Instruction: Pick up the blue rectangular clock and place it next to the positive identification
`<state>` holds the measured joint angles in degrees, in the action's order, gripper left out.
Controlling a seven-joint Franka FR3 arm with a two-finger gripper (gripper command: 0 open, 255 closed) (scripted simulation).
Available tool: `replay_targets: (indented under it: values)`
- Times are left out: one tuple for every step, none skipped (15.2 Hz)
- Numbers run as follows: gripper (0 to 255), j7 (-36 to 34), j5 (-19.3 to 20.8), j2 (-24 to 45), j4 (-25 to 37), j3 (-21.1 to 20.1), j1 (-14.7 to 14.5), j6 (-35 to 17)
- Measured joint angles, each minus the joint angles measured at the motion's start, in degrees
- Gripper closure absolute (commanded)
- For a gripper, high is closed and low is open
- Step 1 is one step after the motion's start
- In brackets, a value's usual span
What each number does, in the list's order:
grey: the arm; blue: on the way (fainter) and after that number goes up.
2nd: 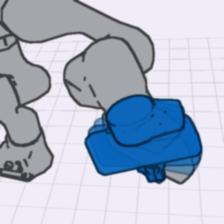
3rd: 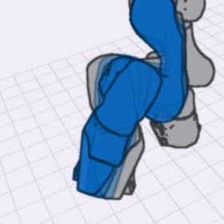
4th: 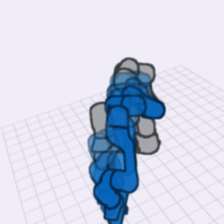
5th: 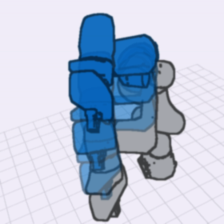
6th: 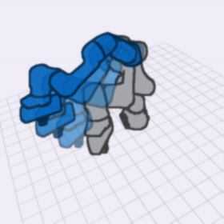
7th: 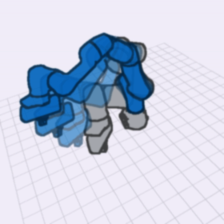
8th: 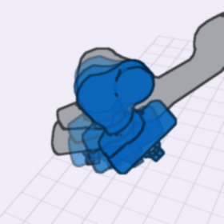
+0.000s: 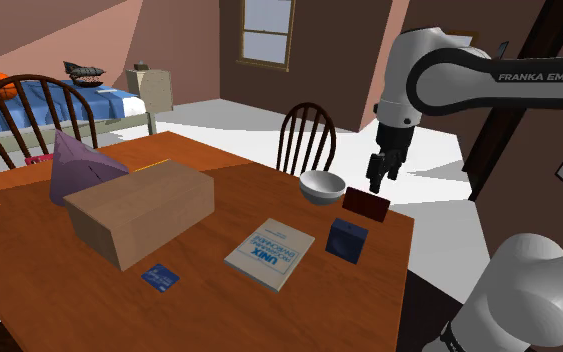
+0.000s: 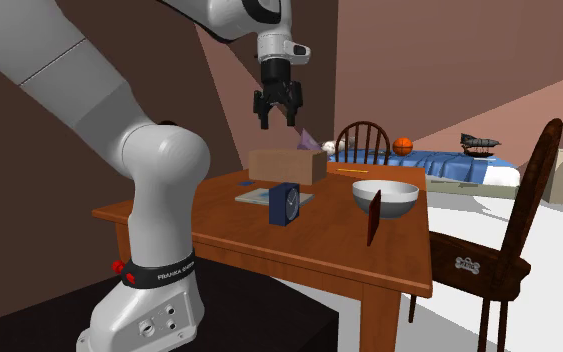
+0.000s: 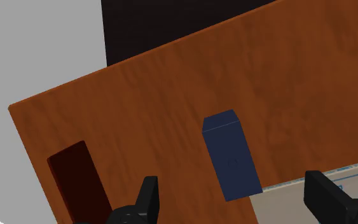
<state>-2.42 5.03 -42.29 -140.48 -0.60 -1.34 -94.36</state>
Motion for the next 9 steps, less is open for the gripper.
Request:
replay_targets:
  values:
    - [0, 0.0, 0.0, 0.0, 0.0, 0.0, 0.0, 0.0]
    - [0, 0.2, -0.1, 0.2, -0.6, 0.1, -0.1, -0.9]
    - [0, 0.4, -0.2, 0.5, -2.0, 0.4, -0.2, -2.7]
    - [0, 0.8, -0.4, 1.1, -3.4, 0.8, -0.3, -4.9]
    - [0, 1.5, -0.4, 1.8, -4.6, 1.3, -0.4, -7.1]
    - [0, 1.6, -0.7, 2.6, -5.8, 1.4, -0.7, -9.3]
    - [0, 1.8, -1.1, 3.6, -7.1, 1.5, -1.0, -11.8]
    - [0, 2.2, -1.3, 4.3, -8.4, 1.9, -1.2, -14.2]
    - [0, 2.7, -1.5, 5.2, -9.8, 2.2, -1.4, -16.6]
